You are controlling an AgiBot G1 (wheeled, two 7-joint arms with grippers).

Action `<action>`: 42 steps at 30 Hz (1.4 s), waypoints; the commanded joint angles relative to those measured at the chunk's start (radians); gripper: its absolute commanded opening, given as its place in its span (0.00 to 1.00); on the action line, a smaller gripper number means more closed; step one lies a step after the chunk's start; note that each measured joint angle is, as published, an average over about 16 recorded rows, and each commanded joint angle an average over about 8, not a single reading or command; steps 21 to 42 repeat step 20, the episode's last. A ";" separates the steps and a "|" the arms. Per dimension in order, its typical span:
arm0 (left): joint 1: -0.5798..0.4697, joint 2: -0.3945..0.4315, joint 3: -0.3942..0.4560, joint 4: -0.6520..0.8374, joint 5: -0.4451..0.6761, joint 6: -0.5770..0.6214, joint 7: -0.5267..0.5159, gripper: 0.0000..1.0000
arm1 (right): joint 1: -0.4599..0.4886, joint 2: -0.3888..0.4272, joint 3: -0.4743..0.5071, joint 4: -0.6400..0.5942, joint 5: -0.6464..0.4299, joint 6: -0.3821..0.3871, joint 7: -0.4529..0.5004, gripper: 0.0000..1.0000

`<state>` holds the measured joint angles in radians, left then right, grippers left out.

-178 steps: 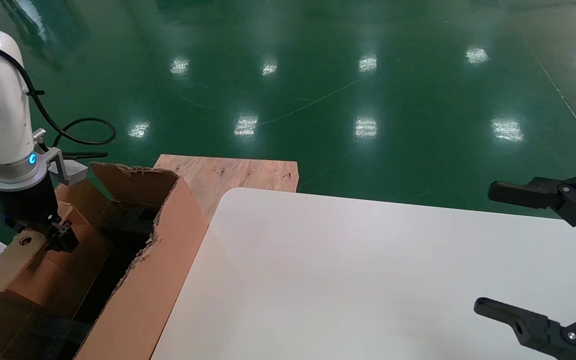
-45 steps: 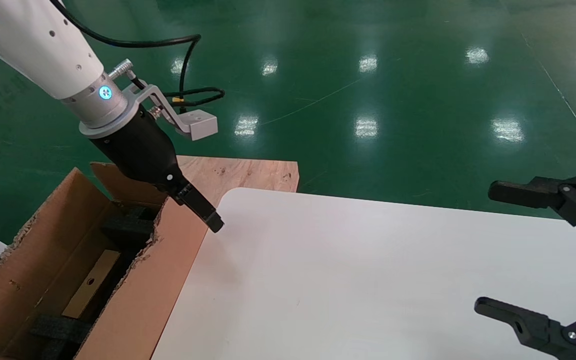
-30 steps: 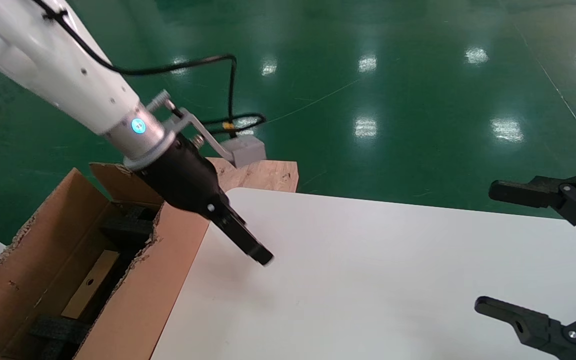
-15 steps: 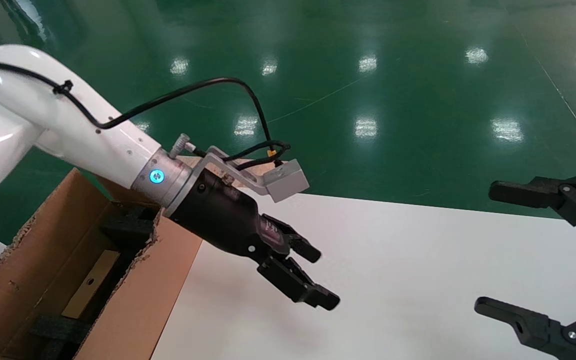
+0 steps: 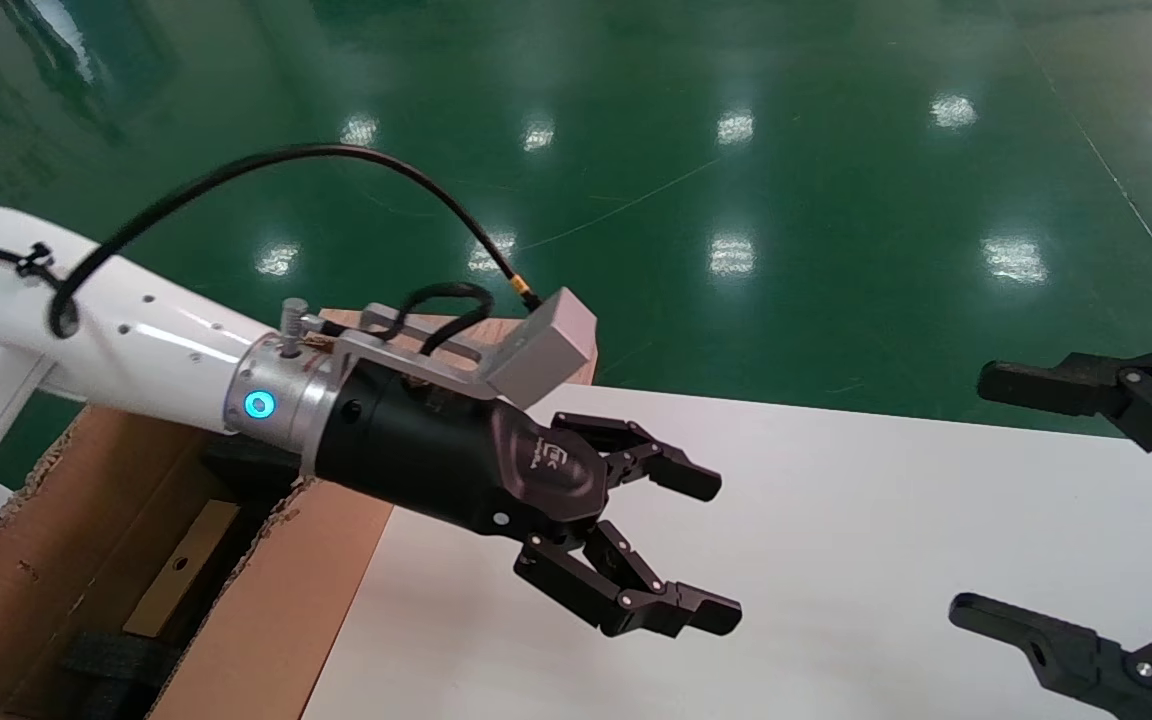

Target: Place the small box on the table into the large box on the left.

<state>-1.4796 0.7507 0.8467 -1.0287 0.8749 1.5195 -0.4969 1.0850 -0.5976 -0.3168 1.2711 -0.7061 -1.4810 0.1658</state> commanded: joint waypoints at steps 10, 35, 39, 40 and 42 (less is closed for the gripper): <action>0.215 -0.074 -0.301 -0.136 -0.077 -0.013 0.164 1.00 | 0.000 0.000 0.000 0.000 0.000 0.000 0.000 1.00; 0.376 -0.129 -0.526 -0.237 -0.134 -0.022 0.287 1.00 | 0.000 0.000 -0.001 0.000 0.000 0.000 0.000 1.00; 0.376 -0.129 -0.526 -0.237 -0.134 -0.022 0.287 1.00 | 0.000 0.000 -0.001 0.000 0.000 0.000 0.000 1.00; 0.376 -0.129 -0.526 -0.237 -0.134 -0.022 0.287 1.00 | 0.000 0.000 -0.001 0.000 0.000 0.000 0.000 1.00; 0.376 -0.129 -0.526 -0.237 -0.134 -0.022 0.287 1.00 | 0.000 0.000 -0.001 0.000 0.000 0.000 0.000 1.00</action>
